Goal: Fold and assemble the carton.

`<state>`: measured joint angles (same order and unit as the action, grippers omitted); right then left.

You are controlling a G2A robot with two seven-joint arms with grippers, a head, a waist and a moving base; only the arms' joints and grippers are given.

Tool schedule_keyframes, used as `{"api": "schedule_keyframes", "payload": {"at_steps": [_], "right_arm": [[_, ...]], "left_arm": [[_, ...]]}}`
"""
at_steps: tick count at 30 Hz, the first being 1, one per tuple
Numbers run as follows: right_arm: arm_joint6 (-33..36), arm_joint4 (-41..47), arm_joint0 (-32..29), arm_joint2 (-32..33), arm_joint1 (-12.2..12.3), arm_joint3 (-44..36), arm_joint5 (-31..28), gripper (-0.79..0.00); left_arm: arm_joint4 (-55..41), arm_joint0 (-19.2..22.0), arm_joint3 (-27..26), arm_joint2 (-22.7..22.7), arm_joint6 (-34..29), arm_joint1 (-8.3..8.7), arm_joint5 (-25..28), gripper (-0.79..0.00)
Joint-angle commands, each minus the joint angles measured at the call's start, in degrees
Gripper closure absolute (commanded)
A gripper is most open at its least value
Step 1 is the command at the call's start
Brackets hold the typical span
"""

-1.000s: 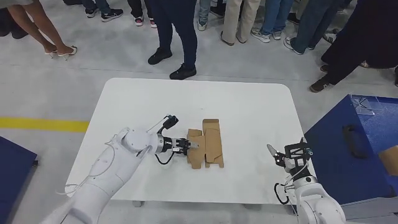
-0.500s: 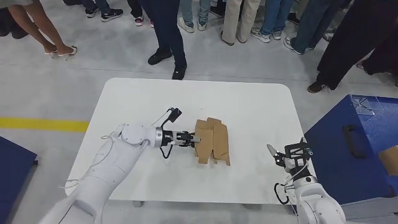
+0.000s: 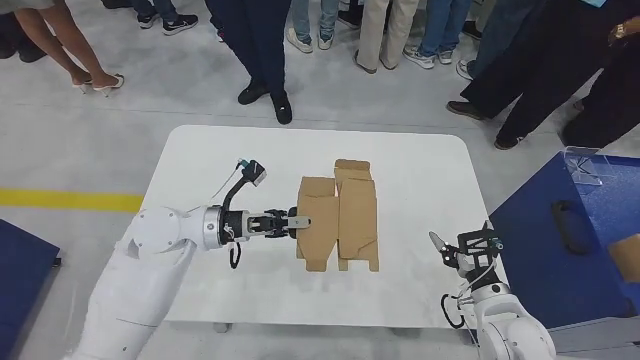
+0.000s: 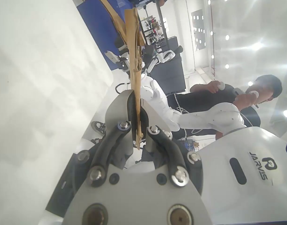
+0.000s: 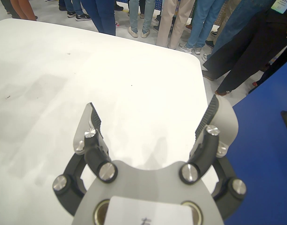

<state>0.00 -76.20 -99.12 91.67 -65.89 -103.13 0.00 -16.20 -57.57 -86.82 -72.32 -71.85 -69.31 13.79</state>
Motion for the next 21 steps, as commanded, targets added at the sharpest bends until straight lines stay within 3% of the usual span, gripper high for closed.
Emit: {"api": "schedule_keyframes", "payload": {"at_steps": [1,11,13,15,18,21], "right_arm": [[0.00,0.00,0.00,0.00,0.00,0.00,0.00,-0.785],[0.00,0.00,0.00,0.00,0.00,0.00,0.00,-0.785],[3.26,6.73,-0.32,0.64,-0.03,-1.46,-4.30,-0.785],[10.59,17.03,-0.34,3.10,0.14,-3.68,-9.51,-0.785],[29.77,38.41,1.18,8.01,0.82,-5.97,-16.14,-0.785],[53.48,63.13,5.35,12.54,1.96,-5.19,-15.49,-0.785]], "left_arm": [[0.08,-0.91,-1.63,-0.39,-0.03,0.12,-0.34,0.000],[0.08,-0.91,-1.63,-0.39,-0.03,0.12,-0.34,0.000],[0.08,-0.91,-1.63,-0.39,-0.03,0.12,-0.34,0.000],[-0.25,-1.66,-1.83,-0.39,1.60,0.11,-0.23,0.000],[0.65,-2.85,-2.00,-0.49,3.44,0.30,1.03,0.000],[-0.27,-3.52,-1.85,-0.42,3.57,0.44,1.62,0.000]]}}
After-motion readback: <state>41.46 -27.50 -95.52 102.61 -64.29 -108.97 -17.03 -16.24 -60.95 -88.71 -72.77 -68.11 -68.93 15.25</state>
